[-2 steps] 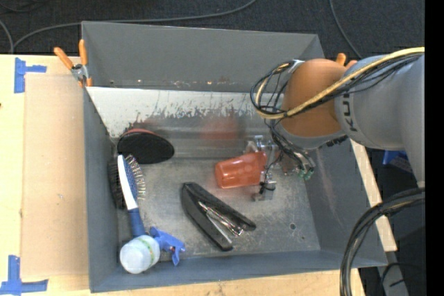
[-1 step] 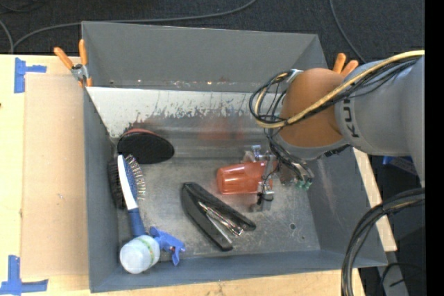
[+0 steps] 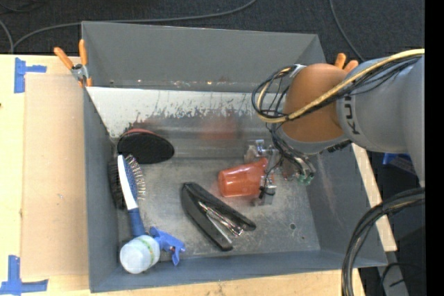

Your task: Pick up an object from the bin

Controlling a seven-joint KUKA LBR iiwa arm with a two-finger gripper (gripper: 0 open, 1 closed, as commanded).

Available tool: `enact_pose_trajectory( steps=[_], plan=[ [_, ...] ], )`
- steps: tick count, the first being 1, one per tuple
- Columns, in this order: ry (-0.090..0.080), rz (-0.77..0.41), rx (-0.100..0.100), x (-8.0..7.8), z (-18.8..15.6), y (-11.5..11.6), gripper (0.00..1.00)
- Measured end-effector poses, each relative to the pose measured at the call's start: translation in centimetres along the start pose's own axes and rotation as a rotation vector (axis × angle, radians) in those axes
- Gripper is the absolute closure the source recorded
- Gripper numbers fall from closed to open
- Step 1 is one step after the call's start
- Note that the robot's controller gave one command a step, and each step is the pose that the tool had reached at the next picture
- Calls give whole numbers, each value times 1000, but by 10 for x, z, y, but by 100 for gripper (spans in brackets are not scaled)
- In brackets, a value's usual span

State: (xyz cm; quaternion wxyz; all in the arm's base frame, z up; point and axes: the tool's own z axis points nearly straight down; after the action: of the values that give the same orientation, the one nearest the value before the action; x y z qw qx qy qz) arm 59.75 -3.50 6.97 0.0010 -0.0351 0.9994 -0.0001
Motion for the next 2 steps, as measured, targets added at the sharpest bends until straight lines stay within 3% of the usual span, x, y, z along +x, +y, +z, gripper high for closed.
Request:
enact_pose_trajectory(
  steps=[1, 2],
  plan=[
    [10, 3, -6, 16, 0, 3, 0],
    [0, -9, -1, 1, -5, 5, 0]
  ],
)
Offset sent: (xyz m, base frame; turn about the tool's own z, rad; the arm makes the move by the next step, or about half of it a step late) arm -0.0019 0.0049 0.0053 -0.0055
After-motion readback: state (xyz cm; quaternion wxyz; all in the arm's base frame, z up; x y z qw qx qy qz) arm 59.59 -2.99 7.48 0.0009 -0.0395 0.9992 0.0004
